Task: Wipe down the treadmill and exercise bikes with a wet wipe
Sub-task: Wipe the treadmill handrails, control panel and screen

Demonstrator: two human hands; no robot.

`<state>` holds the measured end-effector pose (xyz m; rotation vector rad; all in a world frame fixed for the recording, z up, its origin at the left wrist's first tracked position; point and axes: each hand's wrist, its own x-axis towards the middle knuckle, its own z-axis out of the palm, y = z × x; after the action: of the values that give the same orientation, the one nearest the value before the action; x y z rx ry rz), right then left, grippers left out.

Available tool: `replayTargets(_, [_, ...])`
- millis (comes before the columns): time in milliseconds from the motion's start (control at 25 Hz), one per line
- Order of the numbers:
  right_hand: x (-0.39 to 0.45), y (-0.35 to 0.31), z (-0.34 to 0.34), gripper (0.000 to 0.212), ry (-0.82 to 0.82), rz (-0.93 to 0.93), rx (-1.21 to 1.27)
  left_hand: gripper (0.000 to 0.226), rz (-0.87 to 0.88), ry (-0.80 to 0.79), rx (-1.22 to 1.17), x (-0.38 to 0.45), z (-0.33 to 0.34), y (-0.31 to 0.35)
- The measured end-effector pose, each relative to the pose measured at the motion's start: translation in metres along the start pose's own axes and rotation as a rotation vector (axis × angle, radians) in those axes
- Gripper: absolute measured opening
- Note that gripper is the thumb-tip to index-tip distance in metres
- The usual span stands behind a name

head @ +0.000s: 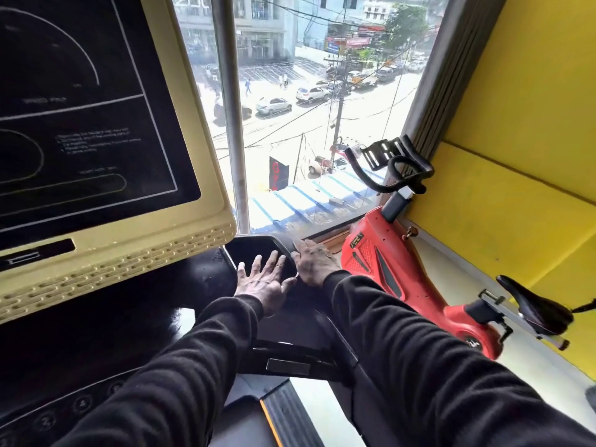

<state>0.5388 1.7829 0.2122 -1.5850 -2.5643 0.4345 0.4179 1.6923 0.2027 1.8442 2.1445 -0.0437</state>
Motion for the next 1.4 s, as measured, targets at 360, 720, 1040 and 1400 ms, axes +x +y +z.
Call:
replayTargets(360, [-0.043, 0.019, 0.016, 0.046, 0.064, 0.058, 0.141, 0.064, 0.016, 0.001, -0.021, -0.003, -0.001, 0.0])
replayTargets(720, [-0.117, -0.018, 0.041, 0.055, 0.292, 0.169, -0.07, 0.058, 0.203, -0.057, -0.007, -0.007, -0.008, -0.009])
replayTargets(1040, [-0.183, -0.019, 0.053, 0.062, 0.294, 0.397, -0.212, 0.058, 0.367, -0.105, -0.012, -0.009, -0.01, 0.006])
replayTargets(1400, [-0.226, -0.018, 0.062, 0.061, 0.271, 0.353, -0.266, 0.055, 0.493, -0.076, 0.071, -0.015, 0.004, 0.016])
